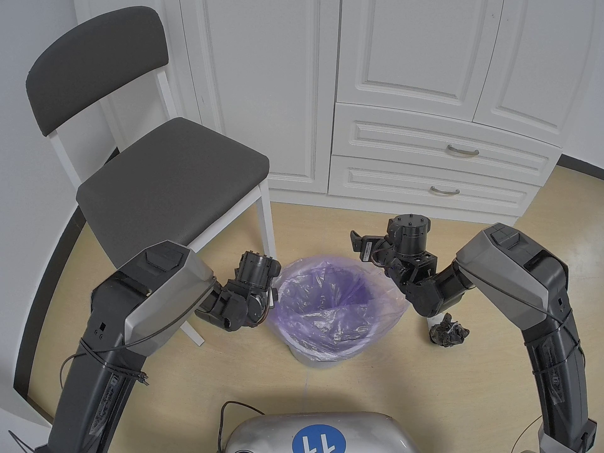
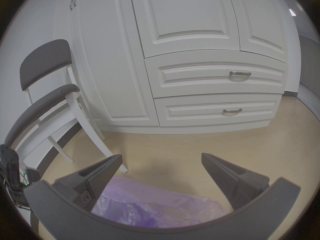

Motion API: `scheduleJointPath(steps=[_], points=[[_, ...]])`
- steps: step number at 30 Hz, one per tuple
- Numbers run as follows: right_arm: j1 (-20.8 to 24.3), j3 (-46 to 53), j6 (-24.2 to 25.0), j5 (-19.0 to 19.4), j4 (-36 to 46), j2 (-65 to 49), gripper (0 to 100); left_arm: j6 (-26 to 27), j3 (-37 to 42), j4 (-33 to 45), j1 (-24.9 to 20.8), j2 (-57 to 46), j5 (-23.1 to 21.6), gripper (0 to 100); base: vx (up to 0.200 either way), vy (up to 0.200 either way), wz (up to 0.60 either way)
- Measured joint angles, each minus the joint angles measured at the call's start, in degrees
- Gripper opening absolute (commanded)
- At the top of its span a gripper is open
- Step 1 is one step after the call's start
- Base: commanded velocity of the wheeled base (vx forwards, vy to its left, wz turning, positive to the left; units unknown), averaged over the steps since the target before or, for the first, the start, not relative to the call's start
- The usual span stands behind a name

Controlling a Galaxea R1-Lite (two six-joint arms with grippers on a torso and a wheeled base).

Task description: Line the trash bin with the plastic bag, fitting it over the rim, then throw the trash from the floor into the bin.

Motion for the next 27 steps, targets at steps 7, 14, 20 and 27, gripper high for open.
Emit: scheduleJointPath(steps=[7,14,20,27], points=[[0.28,6.95,-3.5,2.76,0.07,-2.29,100,-0.33,-7.14,4.02,-1.02,1.76,0.38,100,0.0,0.0,0.0],[1.83,13.7,-6.18,5.5,0.9,-3.94,100,-1.73,-4.06,5.23,-1.05,1.26,0.46,100,0.0,0.0,0.0],[3.5,16.42,-9.14,6.12,1.94,-3.55,100,-1.68,3.49,4.55,-0.83,-1.58,0.16,100,0.0,0.0,0.0],[4.36,20.94,-13.54,6.23,2.08,-3.5,100,-1.45,6.33,4.24,-0.68,-4.33,-0.28,100,0.0,0.0,0.0]])
